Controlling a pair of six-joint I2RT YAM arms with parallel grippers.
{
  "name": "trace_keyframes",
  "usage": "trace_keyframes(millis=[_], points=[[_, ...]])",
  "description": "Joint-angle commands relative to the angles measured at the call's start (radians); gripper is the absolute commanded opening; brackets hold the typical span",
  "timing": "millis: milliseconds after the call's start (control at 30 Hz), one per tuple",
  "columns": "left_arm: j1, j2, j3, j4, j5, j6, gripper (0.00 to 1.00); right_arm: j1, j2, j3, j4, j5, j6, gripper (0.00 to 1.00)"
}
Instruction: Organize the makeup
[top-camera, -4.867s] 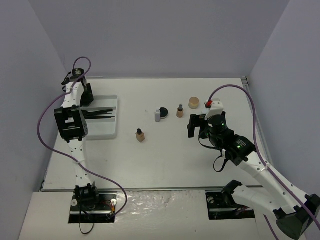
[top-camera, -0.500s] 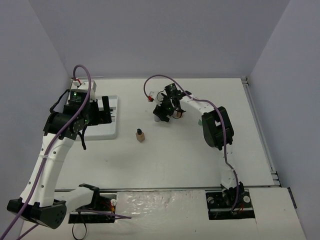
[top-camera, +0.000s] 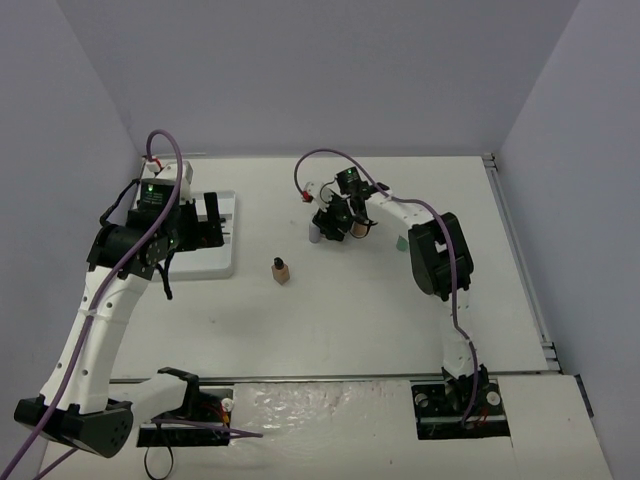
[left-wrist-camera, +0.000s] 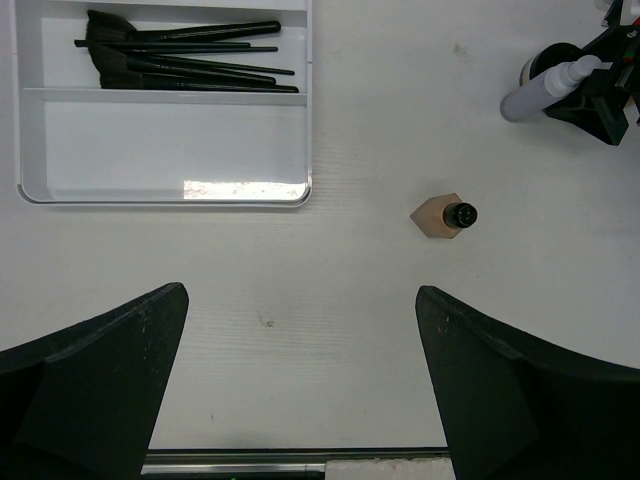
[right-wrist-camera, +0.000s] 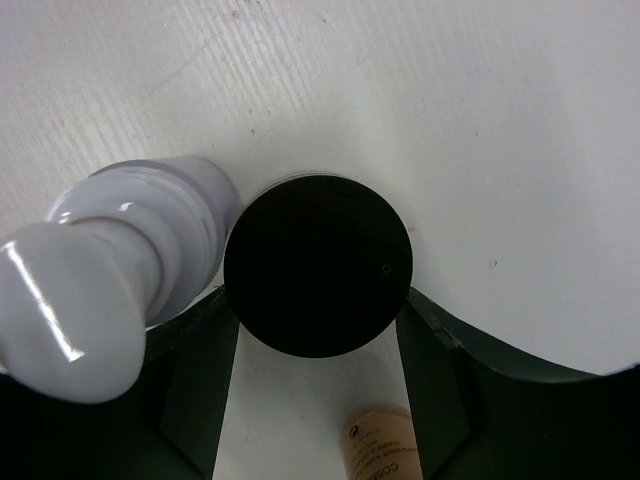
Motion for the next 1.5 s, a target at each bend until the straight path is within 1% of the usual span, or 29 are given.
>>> trace_keyframes(millis=[0,33,167,333,467,600,767,867,900,933,1100,1167,1267,1333,1400,1433,1467], points=[[0.005,-0.011,0.023,0.041,0.007,-0.014,0.97,-0.003,-0.111,-0.051,-0.018,0.023,0.036,0.15],[0.005,-0.012,0.023,0.042,0.009,-0.014,0.97,-0.002,-0.123,-0.068,-0.017,0.025,0.044,0.13],[0.005,-0.012,0.017,0.048,0.018,-0.014,0.97,0.012,-0.175,-0.140,-0.006,0.047,0.080,0.13],[0.005,-0.005,0.019,0.065,0.044,-0.011,0.97,0.030,-0.282,-0.253,0.046,0.096,0.149,0.10],[0.005,0.004,0.019,0.078,0.056,-0.001,0.97,0.077,-0.345,-0.344,0.072,0.159,0.177,0.09],[0.005,0.010,0.016,0.085,0.094,0.008,0.97,0.114,-0.412,-0.445,0.148,0.181,0.212,0.08],[0.002,0.010,0.007,0.100,0.151,0.019,0.97,0.180,-0.466,-0.539,0.196,0.205,0.271,0.08],[-0.003,0.011,-0.002,0.100,0.167,0.034,0.97,0.223,-0.505,-0.641,0.234,0.219,0.315,0.09],[-0.005,0.011,-0.004,0.099,0.169,0.037,0.97,0.235,-0.529,-0.664,0.272,0.237,0.325,0.09],[-0.011,0.009,-0.008,0.101,0.194,0.044,0.97,0.251,-0.550,-0.696,0.281,0.244,0.340,0.10],[-0.069,0.011,-0.016,0.102,0.210,0.070,0.97,0.285,-0.637,-0.816,0.321,0.305,0.402,0.14],[-0.109,0.018,-0.018,0.104,0.199,0.073,0.97,0.286,-0.659,-0.843,0.322,0.307,0.418,0.20],[-0.148,0.034,-0.019,0.110,0.179,0.069,0.97,0.289,-0.694,-0.872,0.322,0.297,0.438,0.43],[-0.176,0.048,-0.013,0.114,0.166,0.063,0.97,0.287,-0.711,-0.882,0.321,0.300,0.446,0.62],[-0.194,0.059,-0.010,0.124,0.166,0.055,0.97,0.290,-0.740,-0.883,0.316,0.302,0.453,0.78],[-0.205,0.066,-0.006,0.129,0.167,0.050,0.97,0.290,-0.762,-0.882,0.314,0.306,0.459,0.85],[-0.213,0.075,0.000,0.133,0.167,0.047,0.97,0.290,-0.781,-0.881,0.309,0.309,0.466,0.89]])
